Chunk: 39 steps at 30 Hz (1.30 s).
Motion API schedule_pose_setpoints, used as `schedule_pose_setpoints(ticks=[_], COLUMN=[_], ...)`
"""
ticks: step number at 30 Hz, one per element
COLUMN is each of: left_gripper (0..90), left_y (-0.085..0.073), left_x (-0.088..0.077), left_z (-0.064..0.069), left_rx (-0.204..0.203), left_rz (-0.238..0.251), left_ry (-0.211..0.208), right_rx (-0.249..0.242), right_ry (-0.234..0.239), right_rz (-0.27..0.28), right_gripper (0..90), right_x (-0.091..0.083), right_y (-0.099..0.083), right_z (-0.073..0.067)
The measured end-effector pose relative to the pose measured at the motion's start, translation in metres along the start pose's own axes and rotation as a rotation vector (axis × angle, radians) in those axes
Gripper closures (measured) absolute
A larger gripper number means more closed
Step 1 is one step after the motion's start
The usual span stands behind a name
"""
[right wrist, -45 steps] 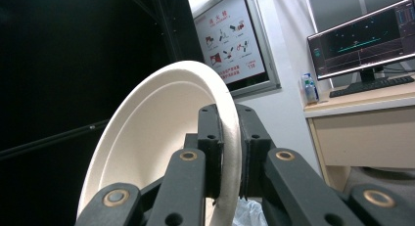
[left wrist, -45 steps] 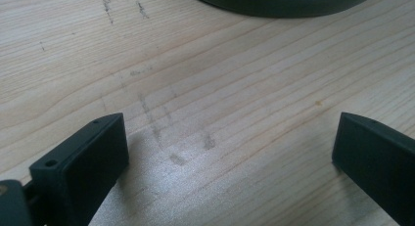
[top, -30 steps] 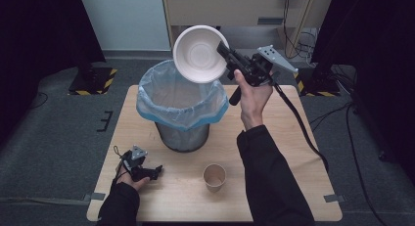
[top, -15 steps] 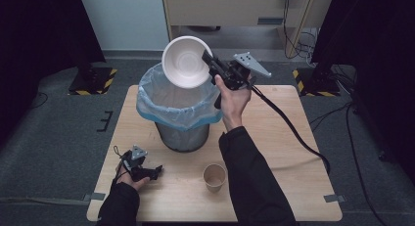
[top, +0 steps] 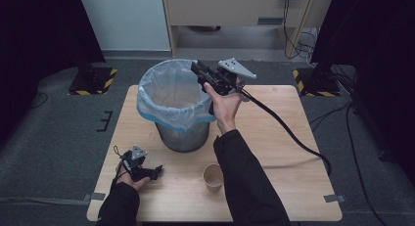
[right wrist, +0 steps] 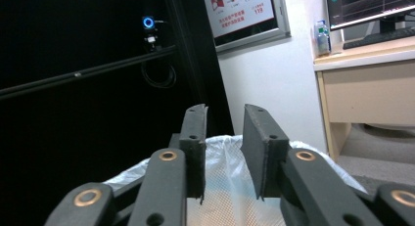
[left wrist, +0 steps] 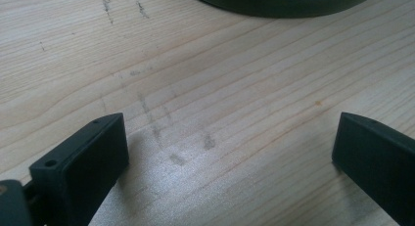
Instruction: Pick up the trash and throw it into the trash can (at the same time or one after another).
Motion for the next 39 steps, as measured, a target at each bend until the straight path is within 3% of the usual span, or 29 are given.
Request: schedule_pose_setpoints(ticks=[9,17,30,39], left_gripper=[0.0,0.0,0.0,0.0], left_y=[0.000,0.000,0.000,0.000], left_x=[0.000,0.000,0.000,0.000], left_z=[0.000,0.000,0.000,0.000], left_rx=[0.001,0.000,0.001,0.000], left_rz=[-0.001,-0.001,-0.003,-0.003], left_ry=[0.000,0.001,0.000,0.001], right_rx=[-0.023,-0.058,-0.118,-0.173], right_ry=[0.025,-0.017,-0.009,-0.004], right_rz=[0.040,0.021,-0.142,-0.268], right_gripper=[62.4,60.1,55.9,52.2], right_x=[-0.043,-0.091,-0.159,-0.177], right_y=[0.037,0.044,-0.013,-0.060], right_z=[-0.006,0.018,0.048,0.054])
Point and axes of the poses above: each handheld gripper's, and its own axes: x roughly forward along the jaws, y roughly out of its top, z roughly to its right, the point moved 2 cm from there along x, roughly forward along the jaws, and after that the axes turned 15 degrees about x, right-handed, at the moved point
